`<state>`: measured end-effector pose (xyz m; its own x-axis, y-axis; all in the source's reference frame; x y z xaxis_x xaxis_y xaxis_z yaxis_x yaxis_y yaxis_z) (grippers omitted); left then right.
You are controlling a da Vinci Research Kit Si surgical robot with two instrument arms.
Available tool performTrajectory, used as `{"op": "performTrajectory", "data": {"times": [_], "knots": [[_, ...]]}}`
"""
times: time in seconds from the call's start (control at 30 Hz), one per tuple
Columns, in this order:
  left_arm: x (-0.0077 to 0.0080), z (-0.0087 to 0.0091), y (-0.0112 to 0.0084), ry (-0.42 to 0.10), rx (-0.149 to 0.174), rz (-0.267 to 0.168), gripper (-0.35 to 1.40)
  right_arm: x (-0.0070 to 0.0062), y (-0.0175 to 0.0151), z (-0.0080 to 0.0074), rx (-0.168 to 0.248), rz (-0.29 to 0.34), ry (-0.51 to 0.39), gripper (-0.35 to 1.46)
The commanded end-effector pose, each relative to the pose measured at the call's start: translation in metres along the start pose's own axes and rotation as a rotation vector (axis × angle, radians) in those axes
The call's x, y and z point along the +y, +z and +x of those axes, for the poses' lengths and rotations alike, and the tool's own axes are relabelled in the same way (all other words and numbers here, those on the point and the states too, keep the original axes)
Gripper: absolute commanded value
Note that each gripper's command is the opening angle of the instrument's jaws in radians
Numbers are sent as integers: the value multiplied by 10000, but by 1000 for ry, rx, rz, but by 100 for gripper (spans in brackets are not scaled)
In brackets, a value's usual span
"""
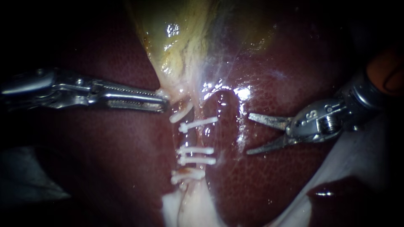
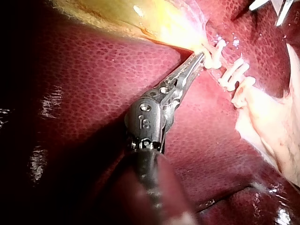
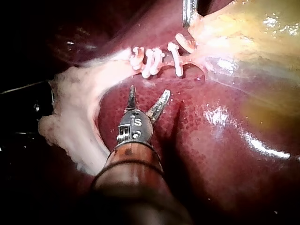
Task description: Go to the cutting position right tube
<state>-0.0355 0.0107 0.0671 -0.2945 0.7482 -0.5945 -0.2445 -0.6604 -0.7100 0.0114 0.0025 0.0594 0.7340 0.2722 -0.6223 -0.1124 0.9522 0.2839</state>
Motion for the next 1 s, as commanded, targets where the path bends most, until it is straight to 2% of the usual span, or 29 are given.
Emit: {"op": "performTrajectory", "data": {"times": [0.03, 0.13, 0.27, 0.33, 0.43, 0.53, 0.7, 1.0], "knots": [[1, 1, -2, 0, 0, -1, -35, 0, 0, 0, 3, 1, 2, 145], [7, 9, -13, -5, -2, -8, -35, -1, 0, 0, 4, 4, 1, 145], [21, 28, -40, -22, -1, -7, -35, -1, 1, 0, 9, 15, 1, 145], [30, 37, -52, -10, 13, -4, -35, -1, 2, 0, 21, 28, 2, 145], [38, 43, -61, -8, 21, -4, -35, -2, 8, 1, 54, 61, 2, 145], [41, 44, -61, -3, 24, -5, -35, -3, 21, 3, 115, 98, 55, 145], [41, 44, -61, -3, 24, -4, -35, -8, 58, -2, 147, 186, 149, 145], [42, 44, -61, -3, 24, -4, -35, -8, 121, -24, 143, 279, 296, 145]]}}
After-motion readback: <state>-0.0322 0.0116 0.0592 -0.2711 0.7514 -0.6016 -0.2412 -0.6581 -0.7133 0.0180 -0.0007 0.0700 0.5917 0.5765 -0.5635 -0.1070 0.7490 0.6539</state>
